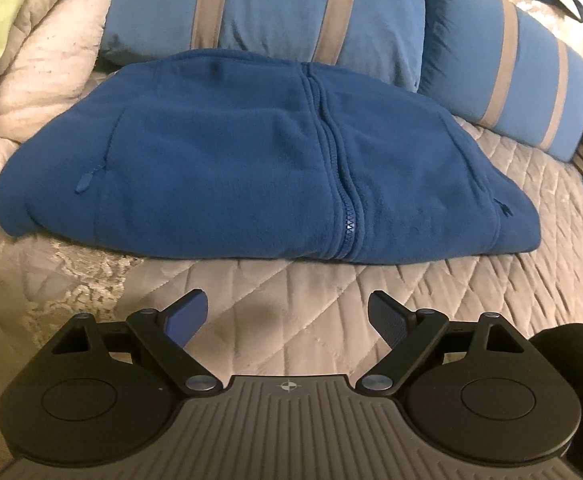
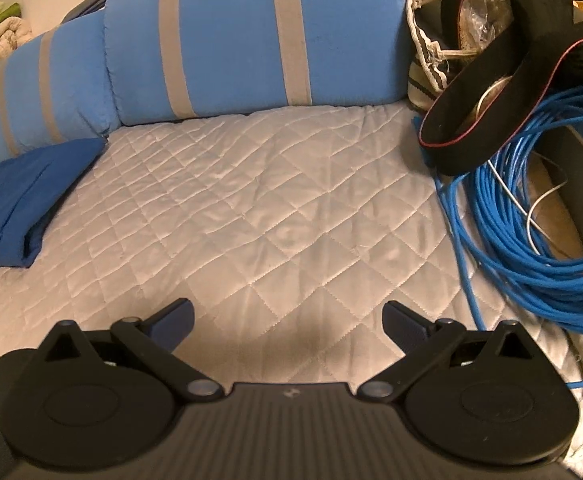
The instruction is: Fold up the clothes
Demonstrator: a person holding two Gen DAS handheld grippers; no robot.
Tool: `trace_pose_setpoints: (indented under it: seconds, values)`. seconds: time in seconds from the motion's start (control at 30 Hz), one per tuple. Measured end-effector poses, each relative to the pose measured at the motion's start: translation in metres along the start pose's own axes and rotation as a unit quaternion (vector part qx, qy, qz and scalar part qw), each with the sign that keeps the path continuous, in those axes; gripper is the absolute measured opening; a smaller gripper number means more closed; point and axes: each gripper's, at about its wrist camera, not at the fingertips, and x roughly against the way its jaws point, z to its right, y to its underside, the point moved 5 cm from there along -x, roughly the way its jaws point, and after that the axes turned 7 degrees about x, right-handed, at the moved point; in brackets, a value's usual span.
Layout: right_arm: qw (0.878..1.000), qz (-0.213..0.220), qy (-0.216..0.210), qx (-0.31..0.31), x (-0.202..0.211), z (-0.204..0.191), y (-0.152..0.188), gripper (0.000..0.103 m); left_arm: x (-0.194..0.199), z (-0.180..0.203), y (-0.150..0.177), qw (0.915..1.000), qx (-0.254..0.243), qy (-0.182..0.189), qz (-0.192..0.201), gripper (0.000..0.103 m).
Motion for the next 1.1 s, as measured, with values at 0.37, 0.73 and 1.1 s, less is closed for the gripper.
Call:
trace_pose_setpoints:
  seconds: [0.37, 0.73, 1.1]
  values:
    - [0.999, 0.042, 0.024, 0.015, -0.028, -0.008, 0.01, 0.103, -0.024, 0.009, 0.011, 0.9995, 0.009, 0.002, 0.032, 0.088]
    - [0.997, 0.073, 0.029, 0.008, -0.05, -0.016, 0.02, 0.103, -0.04, 0.026, 0.013, 0.9972, -0.019, -0.01, 0.072, 0.088]
    - [0.995, 0.085, 0.044, 0.016, -0.07, -0.024, 0.021, 0.103, -0.058, 0.039, 0.011, 0.9936, -0.04, -0.042, 0.098, 0.09]
